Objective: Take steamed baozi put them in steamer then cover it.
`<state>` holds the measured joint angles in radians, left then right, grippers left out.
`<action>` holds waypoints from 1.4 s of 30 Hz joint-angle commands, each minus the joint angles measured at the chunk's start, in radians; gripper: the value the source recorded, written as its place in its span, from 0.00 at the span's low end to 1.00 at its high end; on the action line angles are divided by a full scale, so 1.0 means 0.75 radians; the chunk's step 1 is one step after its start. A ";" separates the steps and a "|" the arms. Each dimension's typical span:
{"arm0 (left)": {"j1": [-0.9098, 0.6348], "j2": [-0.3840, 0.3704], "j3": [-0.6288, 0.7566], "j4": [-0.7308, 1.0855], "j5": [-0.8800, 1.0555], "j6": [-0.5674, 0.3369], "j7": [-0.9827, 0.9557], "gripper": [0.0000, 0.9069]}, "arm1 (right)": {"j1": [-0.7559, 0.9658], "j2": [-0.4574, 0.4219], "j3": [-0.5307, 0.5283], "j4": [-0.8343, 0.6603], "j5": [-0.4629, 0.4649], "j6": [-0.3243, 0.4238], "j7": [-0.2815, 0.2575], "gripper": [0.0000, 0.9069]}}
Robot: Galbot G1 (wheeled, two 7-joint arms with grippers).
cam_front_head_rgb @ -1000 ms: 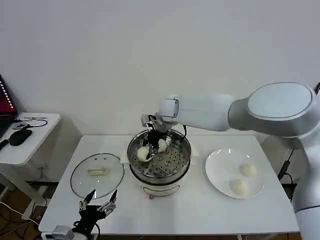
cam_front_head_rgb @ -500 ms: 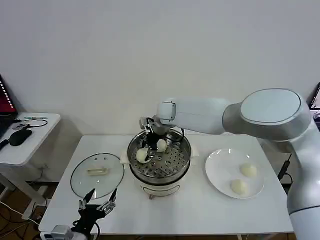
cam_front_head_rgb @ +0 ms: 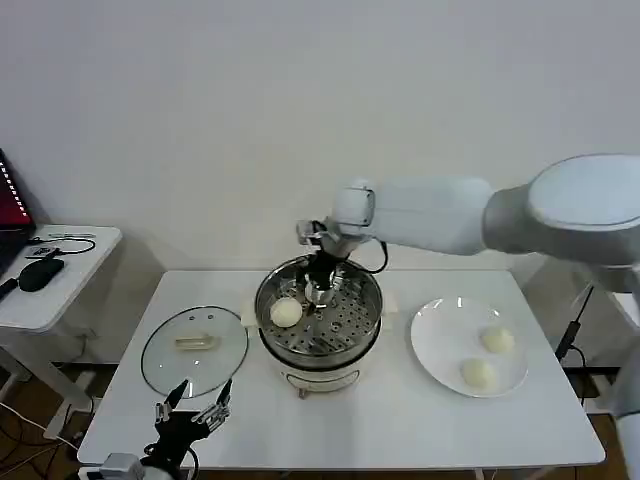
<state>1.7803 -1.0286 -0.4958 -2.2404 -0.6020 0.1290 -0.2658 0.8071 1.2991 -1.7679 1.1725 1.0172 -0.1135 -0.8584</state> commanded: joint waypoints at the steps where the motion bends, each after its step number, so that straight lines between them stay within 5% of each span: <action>1: 0.003 -0.001 -0.003 0.006 0.002 0.000 -0.001 1.00 | 0.252 -0.318 -0.070 0.251 -0.077 0.064 -0.075 1.00; 9: 0.020 -0.006 -0.016 0.015 0.003 -0.006 -0.001 1.00 | 0.406 -0.562 -0.219 0.329 -0.300 0.206 -0.224 1.00; 23: 0.024 -0.011 -0.025 0.014 0.014 -0.001 -0.003 1.00 | 0.333 -0.818 -0.315 0.388 -0.696 0.313 -0.245 1.00; 42: 0.068 -0.035 -0.031 -0.003 0.063 -0.009 0.001 1.00 | -0.127 -0.944 -0.008 0.214 -0.947 0.361 -0.168 1.00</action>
<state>1.8264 -1.0550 -0.5189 -2.2404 -0.5629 0.1228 -0.2665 0.8416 0.6350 -1.8546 1.3724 0.3943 0.1393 -0.9911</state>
